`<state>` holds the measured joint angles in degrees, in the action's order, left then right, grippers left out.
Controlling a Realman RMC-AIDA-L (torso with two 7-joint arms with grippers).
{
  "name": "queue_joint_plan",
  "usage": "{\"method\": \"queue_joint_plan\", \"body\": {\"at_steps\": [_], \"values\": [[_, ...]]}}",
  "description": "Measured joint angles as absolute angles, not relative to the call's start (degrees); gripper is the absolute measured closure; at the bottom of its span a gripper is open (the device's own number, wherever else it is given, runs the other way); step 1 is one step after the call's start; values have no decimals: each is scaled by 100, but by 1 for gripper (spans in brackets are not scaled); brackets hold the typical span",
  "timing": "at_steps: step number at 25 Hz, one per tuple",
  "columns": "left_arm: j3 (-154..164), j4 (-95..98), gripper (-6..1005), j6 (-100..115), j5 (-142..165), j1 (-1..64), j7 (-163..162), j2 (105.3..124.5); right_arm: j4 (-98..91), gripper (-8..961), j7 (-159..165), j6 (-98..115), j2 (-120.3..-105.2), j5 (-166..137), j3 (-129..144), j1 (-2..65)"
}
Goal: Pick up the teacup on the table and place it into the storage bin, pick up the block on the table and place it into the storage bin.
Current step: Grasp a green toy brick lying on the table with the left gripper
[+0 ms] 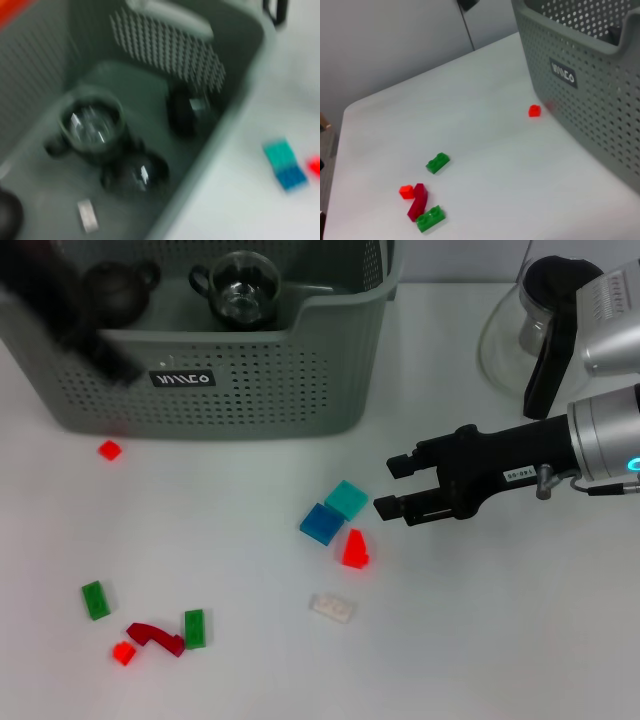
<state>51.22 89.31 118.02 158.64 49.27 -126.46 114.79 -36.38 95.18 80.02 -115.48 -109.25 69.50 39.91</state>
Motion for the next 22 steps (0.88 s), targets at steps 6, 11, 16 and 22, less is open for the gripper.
{"method": "queue_joint_plan", "body": {"at_steps": [6, 11, 16, 22], "values": [[6140, 9470, 100, 11818, 15867, 3881, -12460, 11790, -3639, 268, 9518, 7994, -11550, -10925, 6854, 4037], [6209, 9297, 102, 11797, 15954, 3457, -12143, 11946, -3651, 268, 9518, 7981, -11573, -10925, 6855, 4084], [6261, 8995, 104, 11676, 16280, 3157, -11834, 12087, -3643, 268, 9518, 7929, -11585, -10925, 6879, 4099], [6466, 8769, 106, 11382, 16365, 2957, -11692, 12230, -3640, 268, 9491, 7909, -11601, -10925, 6876, 4095]]}}
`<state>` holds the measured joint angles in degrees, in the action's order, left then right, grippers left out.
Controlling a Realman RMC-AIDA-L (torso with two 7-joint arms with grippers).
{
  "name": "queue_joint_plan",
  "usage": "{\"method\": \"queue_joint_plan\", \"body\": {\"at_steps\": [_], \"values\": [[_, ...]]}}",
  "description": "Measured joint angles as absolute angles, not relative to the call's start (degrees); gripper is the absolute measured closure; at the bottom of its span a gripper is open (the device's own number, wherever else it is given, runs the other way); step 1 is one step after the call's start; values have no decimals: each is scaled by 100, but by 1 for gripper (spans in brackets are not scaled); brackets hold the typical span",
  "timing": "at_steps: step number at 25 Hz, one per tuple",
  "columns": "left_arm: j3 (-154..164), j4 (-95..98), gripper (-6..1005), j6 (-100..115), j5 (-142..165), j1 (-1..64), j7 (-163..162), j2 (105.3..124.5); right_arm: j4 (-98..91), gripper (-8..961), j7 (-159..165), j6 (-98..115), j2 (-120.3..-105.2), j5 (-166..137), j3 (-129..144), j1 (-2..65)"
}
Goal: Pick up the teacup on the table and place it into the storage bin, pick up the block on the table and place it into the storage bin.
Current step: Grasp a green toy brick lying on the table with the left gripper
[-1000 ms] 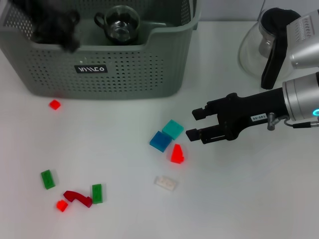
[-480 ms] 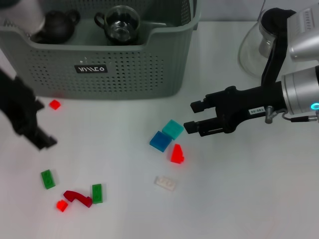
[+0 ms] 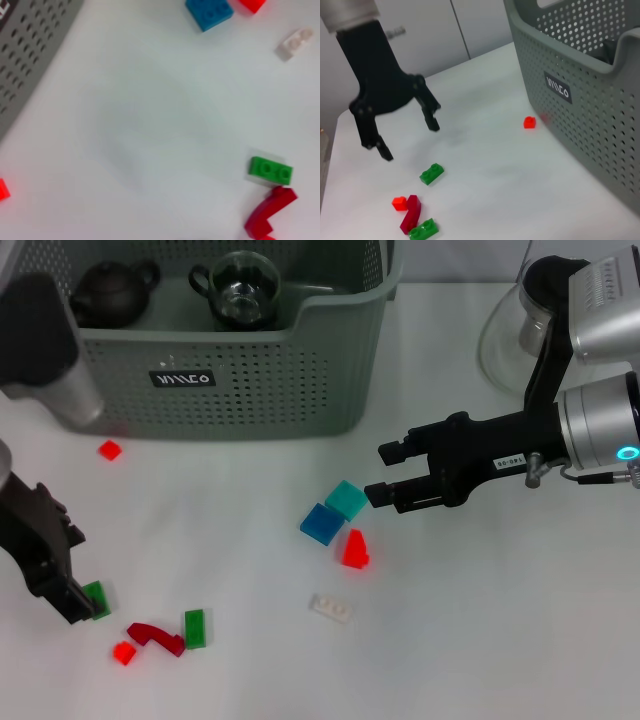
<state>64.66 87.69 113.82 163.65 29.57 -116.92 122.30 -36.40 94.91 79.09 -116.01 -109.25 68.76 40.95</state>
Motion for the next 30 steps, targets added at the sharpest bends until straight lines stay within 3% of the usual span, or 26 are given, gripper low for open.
{"method": "queue_joint_plan", "body": {"at_steps": [30], "values": [[7361, 7515, 116, 9647, 16383, 2576, -11682, 12212, -3630, 268, 9492, 7910, -11638, -10925, 6832, 3999]]}}
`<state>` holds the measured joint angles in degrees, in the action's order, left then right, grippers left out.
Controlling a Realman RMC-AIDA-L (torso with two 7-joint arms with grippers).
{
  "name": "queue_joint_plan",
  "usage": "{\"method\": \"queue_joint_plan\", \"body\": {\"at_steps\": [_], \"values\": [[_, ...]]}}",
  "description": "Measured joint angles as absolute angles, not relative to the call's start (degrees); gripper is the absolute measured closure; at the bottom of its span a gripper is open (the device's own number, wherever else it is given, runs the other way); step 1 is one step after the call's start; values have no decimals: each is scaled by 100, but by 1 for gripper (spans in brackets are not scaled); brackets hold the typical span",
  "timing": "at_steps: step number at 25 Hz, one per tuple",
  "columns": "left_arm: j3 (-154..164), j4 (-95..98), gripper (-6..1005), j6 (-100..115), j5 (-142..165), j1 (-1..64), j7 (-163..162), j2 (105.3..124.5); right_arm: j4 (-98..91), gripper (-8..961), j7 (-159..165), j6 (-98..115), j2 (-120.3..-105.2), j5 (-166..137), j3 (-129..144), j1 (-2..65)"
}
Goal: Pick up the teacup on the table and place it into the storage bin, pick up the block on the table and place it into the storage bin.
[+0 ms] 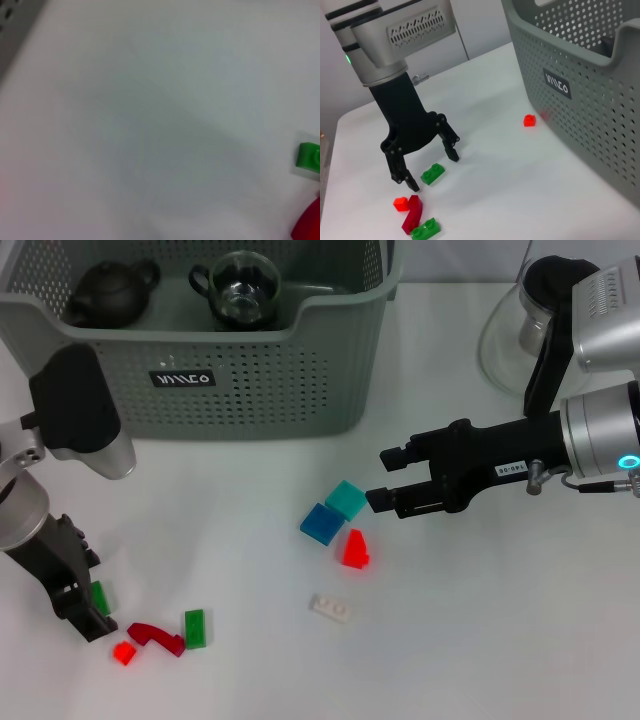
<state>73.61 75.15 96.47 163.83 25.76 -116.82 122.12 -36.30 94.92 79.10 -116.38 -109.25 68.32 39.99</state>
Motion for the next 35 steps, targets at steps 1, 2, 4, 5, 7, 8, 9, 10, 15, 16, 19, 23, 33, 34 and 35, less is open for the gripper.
{"method": "queue_joint_plan", "body": {"at_steps": [1, 2, 4, 5, 7, 8, 9, 10, 15, 16, 19, 23, 33, 34, 35], "values": [[7390, 7511, 117, 9612, 16383, 2558, -11681, 12212, -3629, 268, 9490, 7910, -11637, -10925, 6831, 3999], [7404, 7504, 117, 9591, 16383, 2552, -11681, 12211, -3629, 268, 9488, 7910, -11637, -10925, 6830, 3999], [7413, 7484, 118, 9561, 16381, 2549, -11681, 12204, -3630, 268, 9488, 7910, -11636, -10925, 6829, 3999], [7414, 7477, 118, 9545, 16379, 2549, -11679, 12200, -3630, 268, 9489, 7910, -11636, -10925, 6829, 3999], [7418, 7470, 119, 9507, 16380, 2549, -11663, 12195, -3630, 268, 9493, 7910, -11636, -10925, 6829, 3999], [7417, 7470, 119, 9489, 16382, 2548, -11641, 12193, -3630, 268, 9494, 7910, -11637, -10925, 6828, 3998], [7419, 7470, 120, 9475, 16383, 2546, -11625, 12191, -3629, 268, 9495, 7910, -11636, -10925, 6829, 3996], [7414, 7468, 120, 9464, 16384, 2543, -11589, 12190, -3630, 268, 9496, 7910, -11636, -10925, 6828, 3995], [7375, 7448, 344, 9440, 16387, 2550, -11543, 12179, -3630, 268, 9501, 7910, -11636, -10925, 6829, 3992], [7375, 7448, 380, 9440, 16387, 2550, -11543, 12179, -3630, 268, 9503, 7910, -11636, -10925, 6828, 3992], [7368, 7480, 464, 9491, 16383, 2539, -11514, 12171, -3629, 268, 9503, 7910, -11636, -10925, 6829, 3990], [7329, 7746, 516, 9694, 16382, 2529, -11490, 12173, -3629, 268, 9496, 7910, -11637, -10925, 6828, 3987], [6952, 8554, 582, 10252, 16374, 2632, -11471, 12227, -3630, 268, 9419, 7910, -11627, -10925, 6812, 3944], [6920, 8622, 579, 10280, 16369, 2652, -11487, 12231, -3630, 268, 9412, 7912, -11628, -10925, 6812, 3941], [6864, 8685, 577, 10346, 16355, 2680, -11498, 12237, -3630, 268, 9409, 7916, -11627, -10925, 6811, 3936]]}}
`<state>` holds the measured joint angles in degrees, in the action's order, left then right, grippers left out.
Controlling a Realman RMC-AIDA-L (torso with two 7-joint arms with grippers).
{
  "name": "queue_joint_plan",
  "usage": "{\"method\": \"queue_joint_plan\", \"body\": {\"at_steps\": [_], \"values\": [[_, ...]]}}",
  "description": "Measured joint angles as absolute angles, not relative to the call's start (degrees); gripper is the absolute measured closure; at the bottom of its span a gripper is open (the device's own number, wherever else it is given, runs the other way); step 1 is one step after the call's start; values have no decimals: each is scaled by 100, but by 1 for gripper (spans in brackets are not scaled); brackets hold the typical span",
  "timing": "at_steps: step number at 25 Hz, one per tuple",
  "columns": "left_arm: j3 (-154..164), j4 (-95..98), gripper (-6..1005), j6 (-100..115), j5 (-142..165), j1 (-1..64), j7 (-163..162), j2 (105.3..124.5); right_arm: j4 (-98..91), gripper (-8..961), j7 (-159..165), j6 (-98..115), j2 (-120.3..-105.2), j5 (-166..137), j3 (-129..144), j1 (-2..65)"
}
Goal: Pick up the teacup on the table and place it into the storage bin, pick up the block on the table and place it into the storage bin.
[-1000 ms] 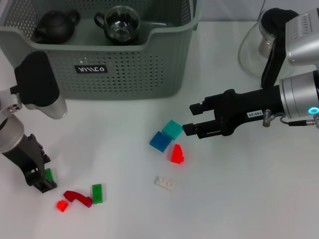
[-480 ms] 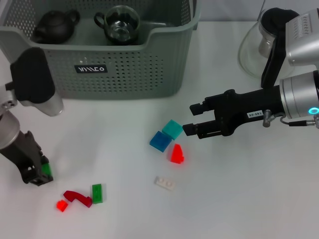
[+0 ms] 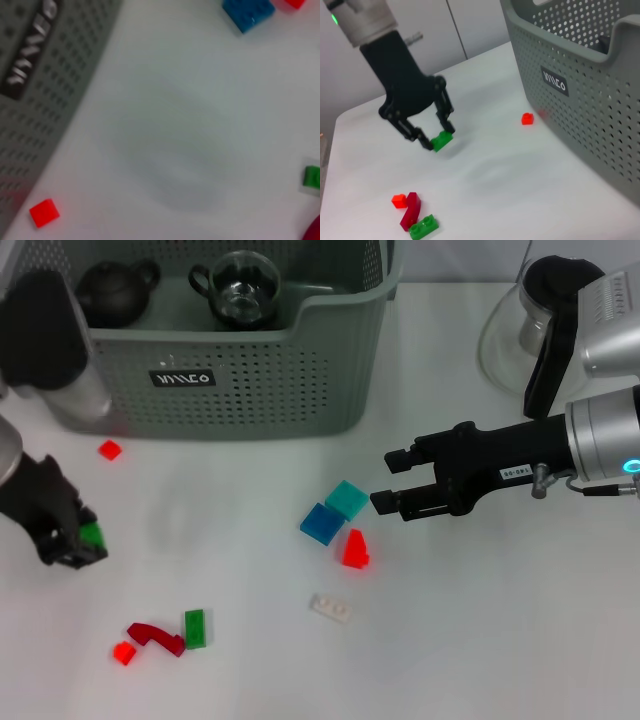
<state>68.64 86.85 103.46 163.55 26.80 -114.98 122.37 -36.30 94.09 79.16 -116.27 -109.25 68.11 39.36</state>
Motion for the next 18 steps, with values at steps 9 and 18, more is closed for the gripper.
{"method": "queue_joint_plan", "body": {"at_steps": [9, 18], "values": [[4145, 9089, 550, 11575, 14807, 4020, -11733, 12248, -3630, 268, 9376, 7936, -11607, -10925, 6802, 3892], [3984, 8380, 524, 10180, 14287, 4862, -12698, 11599, -3633, 268, 9369, 7975, -11601, -10924, 6804, 3867]]}}
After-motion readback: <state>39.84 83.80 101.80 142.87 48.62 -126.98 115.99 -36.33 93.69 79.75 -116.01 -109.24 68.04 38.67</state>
